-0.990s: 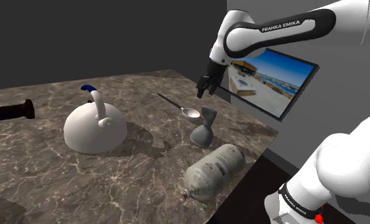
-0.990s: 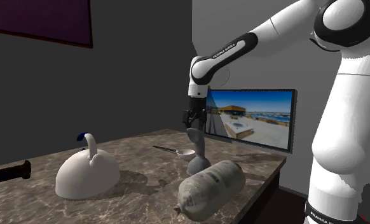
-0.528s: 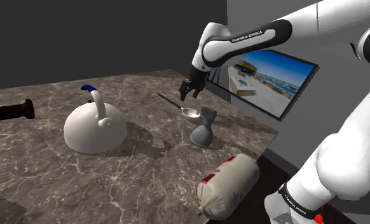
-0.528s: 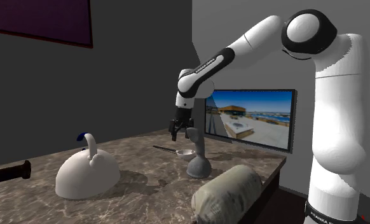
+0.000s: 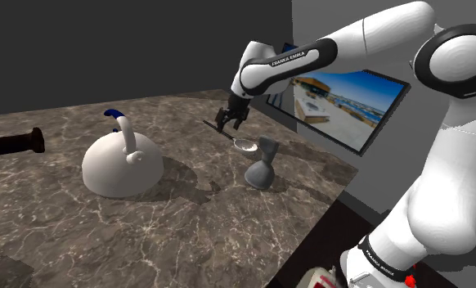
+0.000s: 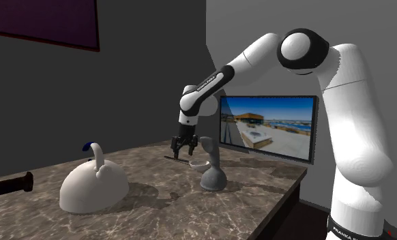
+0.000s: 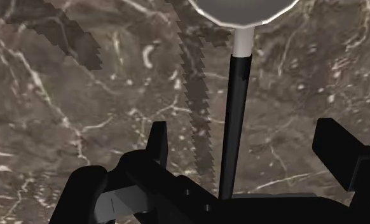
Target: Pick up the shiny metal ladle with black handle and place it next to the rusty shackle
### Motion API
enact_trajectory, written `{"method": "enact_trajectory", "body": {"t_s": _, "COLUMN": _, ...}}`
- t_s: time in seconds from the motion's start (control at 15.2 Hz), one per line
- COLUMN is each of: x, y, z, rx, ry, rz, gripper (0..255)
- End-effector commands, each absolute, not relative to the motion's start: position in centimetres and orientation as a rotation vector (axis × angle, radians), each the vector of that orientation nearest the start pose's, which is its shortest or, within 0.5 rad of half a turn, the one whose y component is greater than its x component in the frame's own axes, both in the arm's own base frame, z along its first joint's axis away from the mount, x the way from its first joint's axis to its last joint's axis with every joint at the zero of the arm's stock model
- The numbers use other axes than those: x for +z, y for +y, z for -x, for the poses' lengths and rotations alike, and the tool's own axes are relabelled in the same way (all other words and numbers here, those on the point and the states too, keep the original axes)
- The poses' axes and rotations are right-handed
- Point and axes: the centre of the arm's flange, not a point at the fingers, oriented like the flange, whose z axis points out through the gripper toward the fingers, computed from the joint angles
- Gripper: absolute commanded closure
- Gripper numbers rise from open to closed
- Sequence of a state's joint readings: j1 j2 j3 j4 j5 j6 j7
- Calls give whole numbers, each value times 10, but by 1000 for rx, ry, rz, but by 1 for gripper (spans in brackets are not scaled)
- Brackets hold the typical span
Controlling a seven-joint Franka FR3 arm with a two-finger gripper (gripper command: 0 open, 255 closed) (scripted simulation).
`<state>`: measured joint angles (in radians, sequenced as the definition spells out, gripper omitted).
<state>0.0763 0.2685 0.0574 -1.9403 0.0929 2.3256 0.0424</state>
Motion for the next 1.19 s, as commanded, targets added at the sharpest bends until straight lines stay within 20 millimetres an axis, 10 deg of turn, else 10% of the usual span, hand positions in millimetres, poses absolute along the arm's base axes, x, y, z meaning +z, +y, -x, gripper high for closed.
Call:
{"method": "enact_trajectory", "body": {"t_s": 0.0, "x": 347, "y": 84, "z": -617, "rx": -167, "ry": -43, "rz": 3040, "gripper": 0}}
{"method": "enact_trajectory", "body": {"t_s": 0.66, "x": 333, "y": 85, "z": -618, "rx": -167, "ry": -43, "rz": 3040, "gripper": 0}}
{"method": "enact_trajectory", "body": {"t_s": 0.73, "x": 333, "y": 85, "z": -618, "rx": -167, "ry": -43, "rz": 3040, "gripper": 255}}
{"method": "enact_trajectory", "body": {"t_s": 1.12, "x": 334, "y": 86, "z": -618, "rx": -167, "ry": -43, "rz": 3040, "gripper": 255}}
